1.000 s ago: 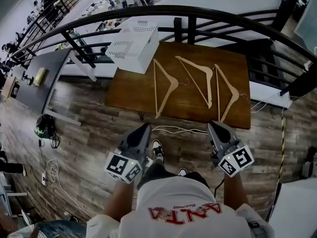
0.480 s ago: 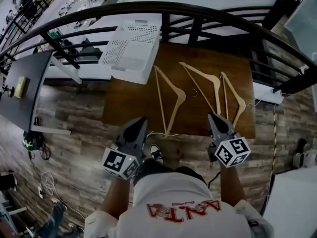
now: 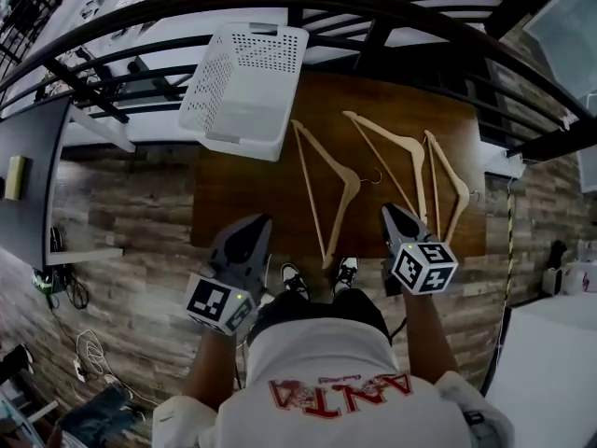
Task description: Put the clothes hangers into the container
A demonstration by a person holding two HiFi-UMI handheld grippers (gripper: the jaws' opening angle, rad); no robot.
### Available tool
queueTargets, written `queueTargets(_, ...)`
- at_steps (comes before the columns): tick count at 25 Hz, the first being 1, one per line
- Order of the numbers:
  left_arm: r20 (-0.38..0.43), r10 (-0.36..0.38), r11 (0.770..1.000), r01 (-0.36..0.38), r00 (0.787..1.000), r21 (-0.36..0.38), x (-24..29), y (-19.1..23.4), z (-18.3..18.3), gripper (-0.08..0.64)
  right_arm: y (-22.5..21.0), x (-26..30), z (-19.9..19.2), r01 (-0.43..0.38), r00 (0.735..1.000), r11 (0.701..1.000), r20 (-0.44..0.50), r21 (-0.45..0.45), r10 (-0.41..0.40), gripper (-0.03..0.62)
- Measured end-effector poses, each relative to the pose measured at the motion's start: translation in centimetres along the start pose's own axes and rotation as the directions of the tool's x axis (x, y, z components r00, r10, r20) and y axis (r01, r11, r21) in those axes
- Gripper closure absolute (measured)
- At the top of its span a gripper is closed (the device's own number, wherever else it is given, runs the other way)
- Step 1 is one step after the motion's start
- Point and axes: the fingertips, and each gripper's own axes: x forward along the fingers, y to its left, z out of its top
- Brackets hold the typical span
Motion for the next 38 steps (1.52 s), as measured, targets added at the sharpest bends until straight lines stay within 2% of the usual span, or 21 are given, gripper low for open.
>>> queueTargets(6,-0.020,0.008,1.000,-0.009,1.000,-0.029,0.8,0.7,-1.0,0.546,-1.0,5.6,-4.2,0.030,0.981,0.999,-0.191,-0.017,-0.033,0.402)
queueTargets(10,-0.037,0.009,0.999,-0.011,0.999,-0.042,0.7,0.6,-1.6,0.546,-2.4,9.7,-7.6,0.083,0.954,0.997,-0.291,0.004,-0.078,0.390)
queueTargets(15,-0.040,0.005,0.998,-0.007,0.999,-0.057,0.5,1.1,-2.7,0.546,-5.0,14.7,-10.7,0.186,0.914,0.983,-0.367,0.000,-0.173,0.379)
queueTargets(22,-0.045,0.011,0.995,-0.015,0.999,-0.099,0.9,2.4,-3.8,0.546,-7.3,18.1,-12.5,0.314,0.833,0.949,-0.470,-0.033,-0.292,0.353)
queueTargets(26,-0.036,0.015,0.993,-0.019,0.999,-0.119,0.8,3.4,-4.0,0.546,-7.6,18.8,-12.8,0.323,0.804,0.944,-0.507,-0.065,-0.310,0.343)
queueTargets(31,-0.003,-0.006,0.990,0.006,1.000,-0.141,0.9,3.6,-3.6,0.546,-7.9,18.4,-12.2,0.342,0.827,0.940,-0.468,-0.023,-0.312,0.396)
queueTargets(38,0.007,-0.043,0.990,0.044,0.999,-0.133,1.4,3.1,-3.3,0.546,-9.3,15.4,-8.3,0.363,0.882,0.923,-0.271,-0.131,-0.386,0.405)
